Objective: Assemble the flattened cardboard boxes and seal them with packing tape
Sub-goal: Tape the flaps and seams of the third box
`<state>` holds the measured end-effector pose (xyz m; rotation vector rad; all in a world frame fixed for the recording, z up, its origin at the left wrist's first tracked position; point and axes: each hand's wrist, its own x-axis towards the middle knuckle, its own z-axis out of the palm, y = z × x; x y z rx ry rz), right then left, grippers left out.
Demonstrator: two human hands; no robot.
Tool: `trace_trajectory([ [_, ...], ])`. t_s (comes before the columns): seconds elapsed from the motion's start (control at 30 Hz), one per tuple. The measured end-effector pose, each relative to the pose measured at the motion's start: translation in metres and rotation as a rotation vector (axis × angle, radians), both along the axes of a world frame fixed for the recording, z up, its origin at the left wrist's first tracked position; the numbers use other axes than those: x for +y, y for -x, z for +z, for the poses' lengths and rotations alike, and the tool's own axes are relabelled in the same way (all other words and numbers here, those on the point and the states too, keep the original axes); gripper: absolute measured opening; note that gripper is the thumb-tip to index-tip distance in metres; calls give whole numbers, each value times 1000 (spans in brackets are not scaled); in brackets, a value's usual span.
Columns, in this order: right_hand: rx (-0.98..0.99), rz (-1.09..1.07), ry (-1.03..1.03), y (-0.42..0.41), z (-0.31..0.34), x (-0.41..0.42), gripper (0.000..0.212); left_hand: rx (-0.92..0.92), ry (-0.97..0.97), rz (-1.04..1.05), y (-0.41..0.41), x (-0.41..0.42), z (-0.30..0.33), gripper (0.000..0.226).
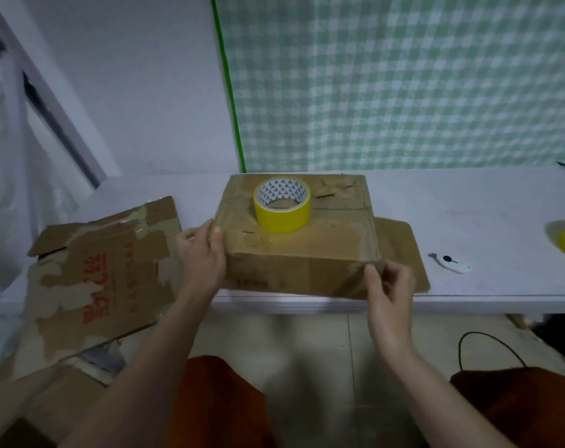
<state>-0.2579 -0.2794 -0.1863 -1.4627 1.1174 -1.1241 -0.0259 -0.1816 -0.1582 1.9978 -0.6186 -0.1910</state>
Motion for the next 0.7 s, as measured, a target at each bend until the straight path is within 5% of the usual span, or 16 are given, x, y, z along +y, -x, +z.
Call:
trace_trajectory([
  [0.13, -32, 37, 108, 6, -6, 21, 11, -40, -41, 118, 1, -15, 13, 42],
  [0.27, -46, 32, 65, 11, -7, 3, 13, -165, -19, 152, 49, -20, 2, 64],
  [0.5, -71, 215, 43, 8, -1, 28, 18, -51, 21, -8, 102, -39, -4, 63],
  [0.67, 39, -13, 48, -3, 28, -38, 10, 64, 105, 9, 104, -26, -5, 78],
  [0.7, 81, 10, 16, -8, 36, -55, 24, 95, 112, 8, 107, -24, -4, 81],
])
